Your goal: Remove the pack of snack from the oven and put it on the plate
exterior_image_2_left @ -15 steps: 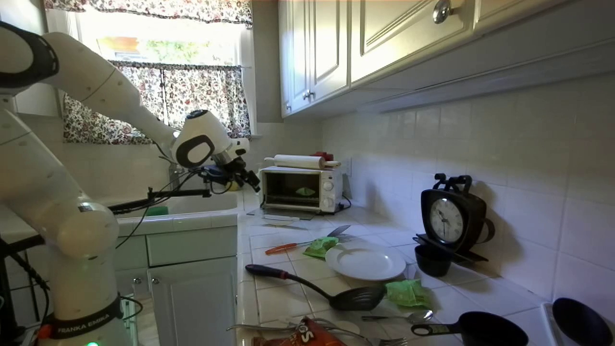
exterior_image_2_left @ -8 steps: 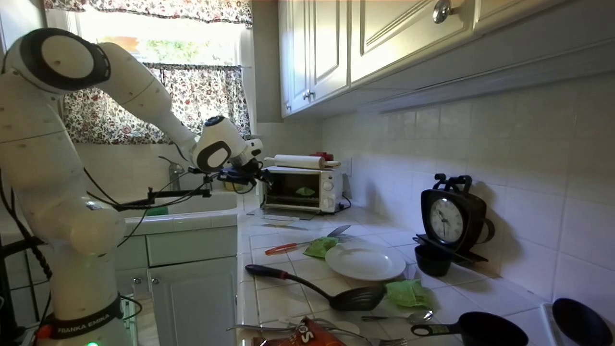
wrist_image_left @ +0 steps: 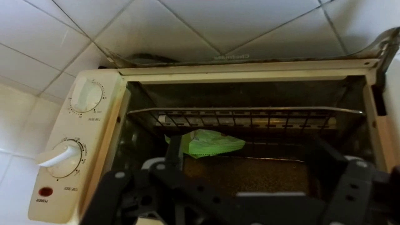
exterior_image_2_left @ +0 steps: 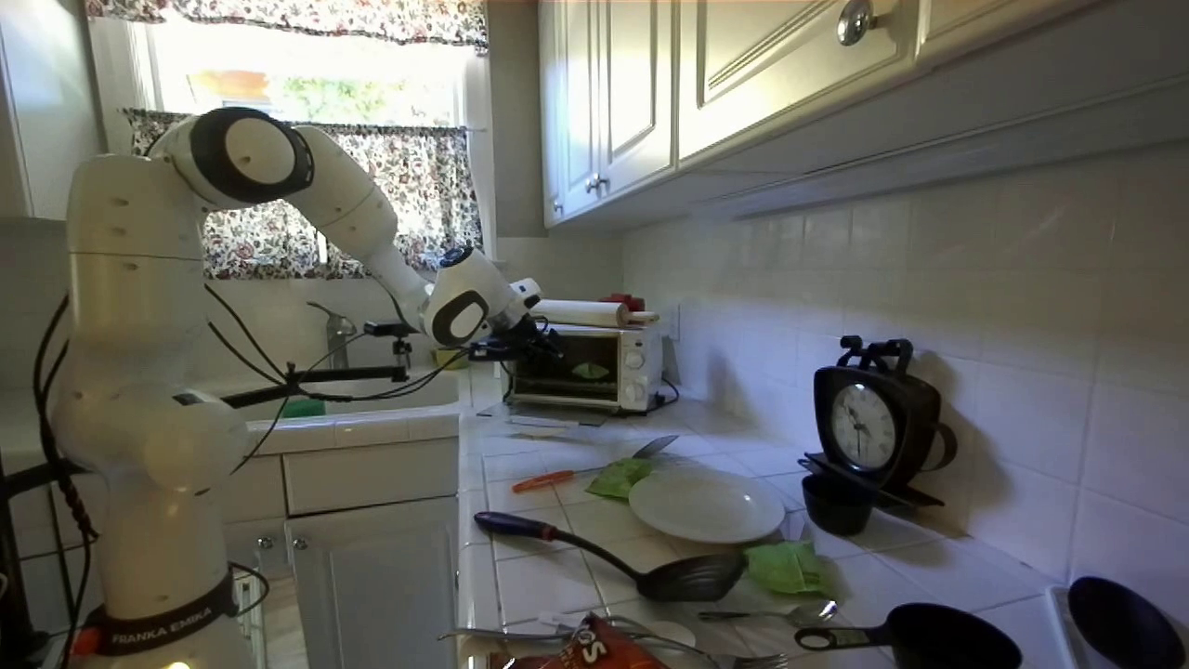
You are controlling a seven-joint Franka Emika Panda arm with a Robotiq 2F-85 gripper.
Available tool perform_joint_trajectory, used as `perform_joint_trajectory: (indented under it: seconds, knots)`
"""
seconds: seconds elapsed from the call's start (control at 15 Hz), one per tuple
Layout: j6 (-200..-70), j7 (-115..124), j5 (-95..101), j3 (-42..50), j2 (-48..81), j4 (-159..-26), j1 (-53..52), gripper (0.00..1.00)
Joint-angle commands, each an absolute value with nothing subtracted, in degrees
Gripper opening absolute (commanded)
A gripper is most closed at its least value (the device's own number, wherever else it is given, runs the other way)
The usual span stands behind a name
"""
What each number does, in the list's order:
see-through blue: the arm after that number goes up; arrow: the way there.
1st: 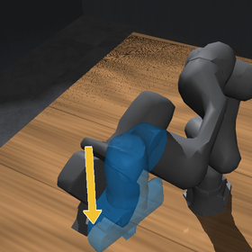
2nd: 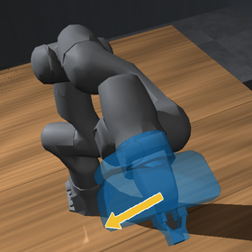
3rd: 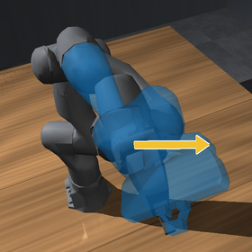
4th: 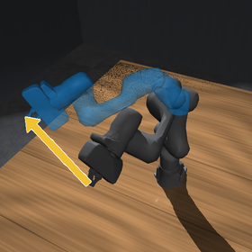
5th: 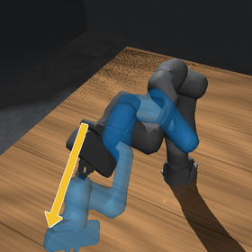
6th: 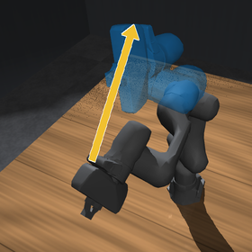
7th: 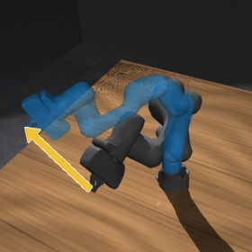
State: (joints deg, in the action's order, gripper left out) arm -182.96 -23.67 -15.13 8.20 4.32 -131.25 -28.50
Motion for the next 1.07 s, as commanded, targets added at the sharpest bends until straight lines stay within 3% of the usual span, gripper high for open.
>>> perform_joint_trajectory:
  seconds: [0.0,0.47,1.0]
  knots:
    - [-183.25,-17.06,-7.3,2.3,4.9,-130.86,-21.49,1.0]
    - [-184.72,-20.34,-7.65,2.16,9.42,-125.94,-21.84,1.0]
    - [-187.85,-22.8,-6.67,-4.99,18.36,-117.88,-14.96,1.0]
